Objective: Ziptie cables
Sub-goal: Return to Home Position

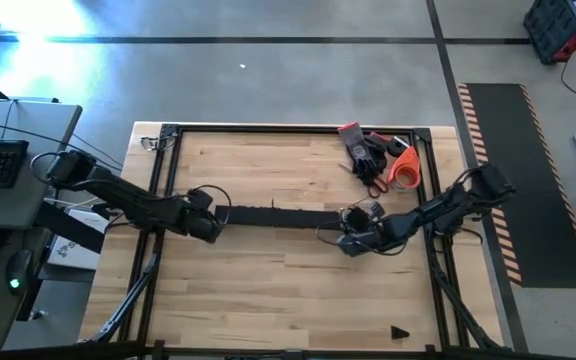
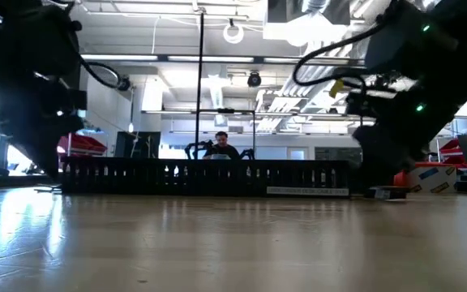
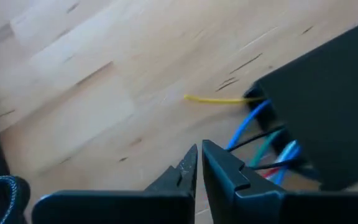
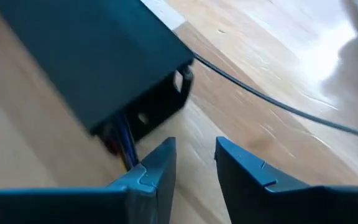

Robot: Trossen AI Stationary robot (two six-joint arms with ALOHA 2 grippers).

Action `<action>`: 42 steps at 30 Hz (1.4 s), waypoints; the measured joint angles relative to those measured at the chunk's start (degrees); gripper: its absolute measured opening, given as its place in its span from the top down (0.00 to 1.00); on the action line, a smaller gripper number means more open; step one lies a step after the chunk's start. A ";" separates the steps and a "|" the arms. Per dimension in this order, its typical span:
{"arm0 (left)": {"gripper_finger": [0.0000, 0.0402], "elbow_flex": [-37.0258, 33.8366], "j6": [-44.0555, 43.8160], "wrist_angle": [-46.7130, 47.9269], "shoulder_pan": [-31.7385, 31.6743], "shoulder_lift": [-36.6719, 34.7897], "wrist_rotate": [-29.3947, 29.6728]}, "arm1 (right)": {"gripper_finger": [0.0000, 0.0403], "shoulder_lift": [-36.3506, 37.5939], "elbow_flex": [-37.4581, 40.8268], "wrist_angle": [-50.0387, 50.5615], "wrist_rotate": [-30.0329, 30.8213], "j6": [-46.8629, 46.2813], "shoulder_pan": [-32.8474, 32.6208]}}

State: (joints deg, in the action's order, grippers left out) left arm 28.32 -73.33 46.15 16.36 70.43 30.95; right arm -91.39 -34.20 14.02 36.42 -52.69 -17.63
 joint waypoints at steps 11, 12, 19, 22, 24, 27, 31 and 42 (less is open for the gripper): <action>1.00 0.52 9.56 -4.87 -0.62 -13.16 1.28 | 0.76 22.81 3.38 16.42 0.06 9.28 -1.14; 1.00 0.52 12.34 -6.96 -1.17 -14.97 1.78 | 0.76 26.21 4.65 15.71 -0.58 11.32 -0.14; 1.00 -1.41 38.83 -27.28 -11.70 -27.84 -4.17 | 0.76 51.17 17.22 -1.91 -15.93 28.38 9.65; 1.00 -6.10 49.96 -44.84 -19.64 -30.91 -18.58 | 0.76 59.91 22.67 -11.51 -26.89 32.87 15.11; 1.00 -8.94 53.30 -50.71 -24.31 -32.47 -23.52 | 0.76 64.29 25.24 -14.66 -31.27 33.57 18.61; 1.00 -11.60 56.91 -51.20 -29.29 -35.36 -25.44 | 0.76 69.86 28.23 -14.63 -37.10 33.70 23.29; 1.00 -15.96 59.02 -50.10 -29.23 -41.65 -28.95 | 0.76 75.41 31.03 -14.90 -42.71 33.21 27.49; 1.00 -23.11 59.53 -39.88 -9.84 -63.26 -10.52 | 0.76 80.29 33.64 -16.35 -45.44 31.91 29.27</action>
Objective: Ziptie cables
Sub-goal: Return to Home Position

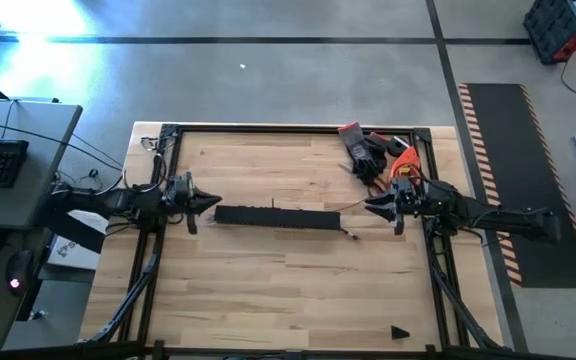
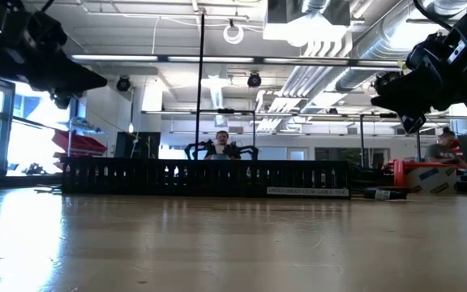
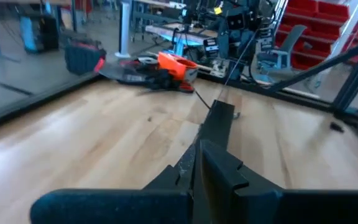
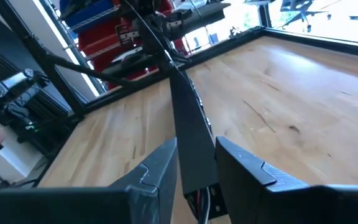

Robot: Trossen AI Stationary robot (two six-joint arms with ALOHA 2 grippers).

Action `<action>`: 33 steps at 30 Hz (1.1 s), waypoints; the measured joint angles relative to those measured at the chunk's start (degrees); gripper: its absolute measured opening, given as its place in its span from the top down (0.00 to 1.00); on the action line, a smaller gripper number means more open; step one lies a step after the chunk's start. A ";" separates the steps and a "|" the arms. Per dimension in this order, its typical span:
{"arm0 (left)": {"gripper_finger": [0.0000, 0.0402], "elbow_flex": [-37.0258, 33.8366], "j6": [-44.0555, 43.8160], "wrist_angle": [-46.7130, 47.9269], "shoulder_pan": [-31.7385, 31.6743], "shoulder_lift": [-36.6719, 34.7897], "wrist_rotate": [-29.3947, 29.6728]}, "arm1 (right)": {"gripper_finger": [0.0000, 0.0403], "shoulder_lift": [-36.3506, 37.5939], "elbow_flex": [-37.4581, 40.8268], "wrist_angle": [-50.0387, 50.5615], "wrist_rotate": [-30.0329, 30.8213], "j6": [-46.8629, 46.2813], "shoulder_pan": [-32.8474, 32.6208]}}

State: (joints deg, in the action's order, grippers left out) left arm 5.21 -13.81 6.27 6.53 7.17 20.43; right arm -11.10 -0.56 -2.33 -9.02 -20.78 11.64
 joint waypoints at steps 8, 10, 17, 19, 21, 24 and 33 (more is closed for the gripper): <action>1.00 -2.45 7.27 -3.33 4.73 -2.02 3.14 | 0.76 -0.13 0.02 -0.80 -1.28 4.58 -0.03; 1.00 -3.56 8.24 -6.92 4.63 -1.18 1.39 | 0.76 0.13 0.02 -1.16 -1.72 6.20 -0.02; 1.00 -4.52 8.38 -9.30 3.95 3.36 -1.34 | 0.76 -0.18 0.02 -0.04 -1.17 5.72 -0.02; 1.00 -4.52 8.41 -9.30 3.95 4.44 -1.36 | 0.76 -0.04 0.02 -0.09 -0.93 1.63 -0.02; 1.00 -4.52 8.53 -9.27 3.95 5.22 -1.47 | 0.76 -0.16 0.04 -0.09 -0.94 -1.71 -0.02; 1.00 -4.52 8.38 -9.27 3.95 5.73 -1.43 | 0.76 -0.10 0.04 -0.08 -0.94 -4.64 -0.02; 1.00 -4.52 8.47 -9.29 4.32 5.74 -1.06 | 0.76 3.78 0.04 0.36 2.97 -4.28 -4.76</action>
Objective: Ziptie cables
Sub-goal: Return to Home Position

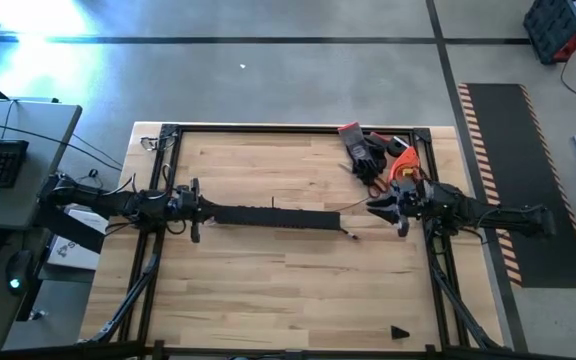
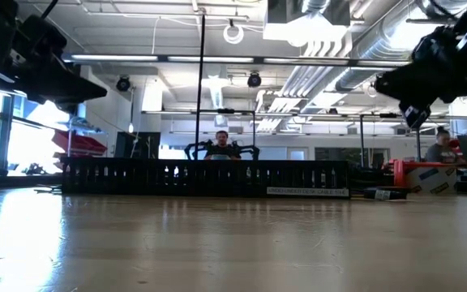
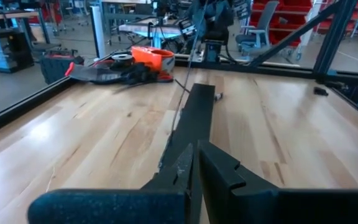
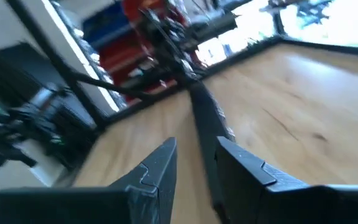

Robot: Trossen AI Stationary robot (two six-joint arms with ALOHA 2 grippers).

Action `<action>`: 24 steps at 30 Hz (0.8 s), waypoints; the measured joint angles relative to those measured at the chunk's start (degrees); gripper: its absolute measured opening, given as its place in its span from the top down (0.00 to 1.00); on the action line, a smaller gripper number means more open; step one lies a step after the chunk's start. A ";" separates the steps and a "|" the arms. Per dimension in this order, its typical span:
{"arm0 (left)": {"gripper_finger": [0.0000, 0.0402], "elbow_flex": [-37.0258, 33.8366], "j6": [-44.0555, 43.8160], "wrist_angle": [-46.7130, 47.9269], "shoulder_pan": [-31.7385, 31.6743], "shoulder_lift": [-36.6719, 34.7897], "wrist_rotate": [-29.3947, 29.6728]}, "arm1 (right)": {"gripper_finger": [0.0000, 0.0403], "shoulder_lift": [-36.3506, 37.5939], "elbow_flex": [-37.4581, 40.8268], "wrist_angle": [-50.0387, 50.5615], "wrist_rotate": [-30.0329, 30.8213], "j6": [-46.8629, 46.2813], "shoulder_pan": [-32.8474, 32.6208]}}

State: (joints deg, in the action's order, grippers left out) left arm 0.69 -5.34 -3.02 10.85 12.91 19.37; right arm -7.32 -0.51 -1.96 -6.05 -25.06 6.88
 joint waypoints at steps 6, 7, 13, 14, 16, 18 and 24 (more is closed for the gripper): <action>1.00 0.02 0.00 -0.04 1.65 -0.77 0.17 | 0.76 7.27 0.02 -2.73 1.44 0.02 -6.21; 1.00 0.02 0.02 -0.13 1.77 -0.79 0.21 | 0.76 6.95 0.02 -3.33 1.34 0.02 -6.88; 1.00 0.05 0.04 -0.04 2.32 -0.49 0.27 | 0.76 7.20 0.02 -3.36 1.36 0.02 -9.27; 1.00 0.07 0.04 -0.03 2.32 -0.47 0.25 | 0.76 6.89 0.02 -3.32 1.36 0.02 -9.25; 1.00 0.06 0.02 0.00 2.31 -0.44 0.26 | 0.76 6.52 0.02 -2.96 1.38 0.02 -9.25; 1.00 0.07 0.02 -0.05 2.32 -0.14 0.37 | 0.76 6.52 0.02 -2.27 1.38 0.00 -9.25; 1.00 0.06 0.02 0.00 2.32 0.24 0.32 | 0.76 6.52 0.02 0.07 1.37 0.01 -9.25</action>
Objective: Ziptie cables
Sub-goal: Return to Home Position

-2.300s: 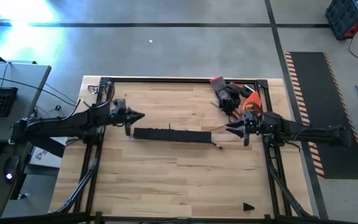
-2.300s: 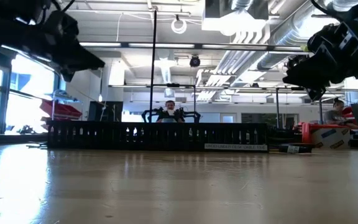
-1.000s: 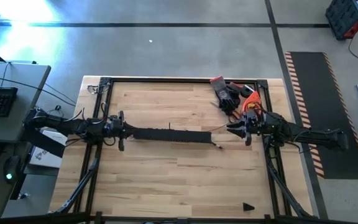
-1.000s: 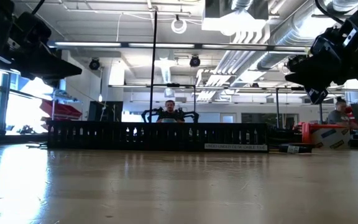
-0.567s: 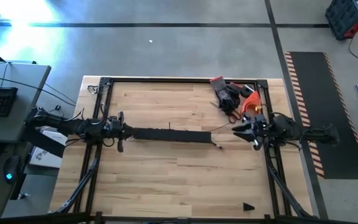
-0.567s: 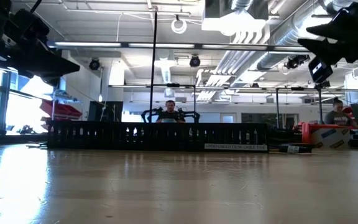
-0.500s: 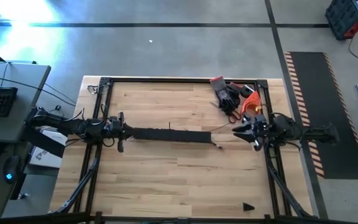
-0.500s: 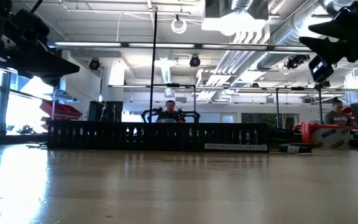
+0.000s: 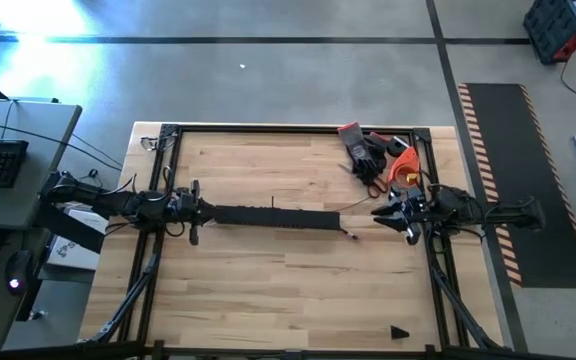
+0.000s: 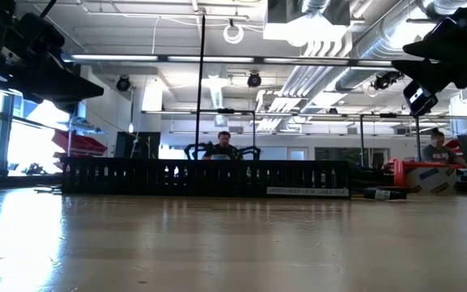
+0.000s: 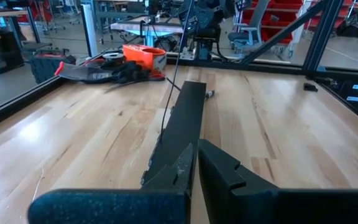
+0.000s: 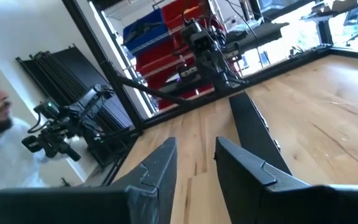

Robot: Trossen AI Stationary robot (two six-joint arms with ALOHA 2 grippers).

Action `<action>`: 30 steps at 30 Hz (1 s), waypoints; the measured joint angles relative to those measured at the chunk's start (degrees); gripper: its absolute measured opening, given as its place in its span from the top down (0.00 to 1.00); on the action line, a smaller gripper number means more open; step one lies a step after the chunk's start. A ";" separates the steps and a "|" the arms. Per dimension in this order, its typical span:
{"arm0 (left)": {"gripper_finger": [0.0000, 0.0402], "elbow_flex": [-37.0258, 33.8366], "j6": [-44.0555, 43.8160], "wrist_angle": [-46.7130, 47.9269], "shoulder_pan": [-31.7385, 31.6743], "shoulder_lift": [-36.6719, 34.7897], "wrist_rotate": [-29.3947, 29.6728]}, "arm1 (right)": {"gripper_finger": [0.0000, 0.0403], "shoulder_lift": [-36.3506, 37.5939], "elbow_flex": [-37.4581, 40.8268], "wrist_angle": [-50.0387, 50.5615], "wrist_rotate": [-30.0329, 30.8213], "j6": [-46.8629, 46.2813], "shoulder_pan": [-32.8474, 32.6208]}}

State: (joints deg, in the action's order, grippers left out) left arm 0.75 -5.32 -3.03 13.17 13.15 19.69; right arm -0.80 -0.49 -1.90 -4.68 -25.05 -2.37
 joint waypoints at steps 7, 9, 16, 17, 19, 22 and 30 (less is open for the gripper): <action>1.00 -0.02 0.00 0.00 0.00 0.15 -0.01 | 0.76 0.02 0.00 0.44 0.01 0.00 0.00; 1.00 -0.02 0.00 0.00 0.00 0.20 -0.01 | 0.76 0.00 0.00 0.44 0.01 0.01 0.00; 1.00 -0.02 -0.58 0.10 0.12 -3.25 -1.38 | 0.76 0.00 0.00 0.43 -0.01 -0.01 0.00; 1.00 -0.02 -0.85 0.16 -0.64 -4.98 -2.07 | 0.76 0.00 0.00 0.43 -0.01 -0.01 0.00; 1.00 -0.02 -0.11 0.36 -2.62 -9.07 -3.76 | 0.76 0.00 0.00 0.43 0.01 -0.01 0.00; 1.00 0.07 0.55 -0.02 -5.55 -13.03 -8.01 | 0.76 0.00 0.00 0.44 0.01 0.00 0.00; 1.00 -0.04 8.04 2.56 -9.75 -12.94 -21.61 | 0.76 0.00 0.00 0.49 0.12 -0.01 0.00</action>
State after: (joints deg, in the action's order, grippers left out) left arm 0.71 2.72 -0.47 3.42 0.21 -1.92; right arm -0.80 -0.49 -1.41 -4.56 -25.06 -2.37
